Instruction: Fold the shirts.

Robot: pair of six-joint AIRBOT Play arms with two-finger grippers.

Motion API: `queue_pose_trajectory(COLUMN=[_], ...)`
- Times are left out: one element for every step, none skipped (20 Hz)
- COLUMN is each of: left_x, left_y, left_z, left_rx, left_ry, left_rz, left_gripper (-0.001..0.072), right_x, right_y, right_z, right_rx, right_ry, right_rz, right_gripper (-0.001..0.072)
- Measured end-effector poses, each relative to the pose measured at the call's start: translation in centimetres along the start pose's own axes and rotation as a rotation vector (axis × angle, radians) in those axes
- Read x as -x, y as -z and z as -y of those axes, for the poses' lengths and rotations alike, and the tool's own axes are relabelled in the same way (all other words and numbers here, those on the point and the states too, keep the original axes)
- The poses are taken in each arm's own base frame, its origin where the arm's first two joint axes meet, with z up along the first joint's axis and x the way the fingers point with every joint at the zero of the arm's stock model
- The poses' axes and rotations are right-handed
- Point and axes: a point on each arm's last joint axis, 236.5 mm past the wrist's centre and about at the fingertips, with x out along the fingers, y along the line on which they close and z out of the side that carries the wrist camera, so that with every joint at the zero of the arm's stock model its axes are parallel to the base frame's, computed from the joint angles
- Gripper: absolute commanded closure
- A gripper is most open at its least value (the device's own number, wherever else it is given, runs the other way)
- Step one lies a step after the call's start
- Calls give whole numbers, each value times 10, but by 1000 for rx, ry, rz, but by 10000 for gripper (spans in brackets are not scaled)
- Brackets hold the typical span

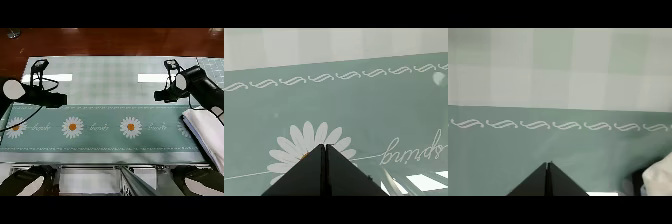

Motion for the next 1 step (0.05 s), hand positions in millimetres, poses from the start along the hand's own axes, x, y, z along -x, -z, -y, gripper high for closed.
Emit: queue_pose_trajectory(left_x=[0], left_y=[0], left_z=[0], left_rx=[0], left_ry=[0], left_rz=[0], left_gripper=[676], right_x=[0], right_y=[0], right_z=[0], right_rx=[0], right_ry=[0], right_rz=[-1], right_gripper=[697])
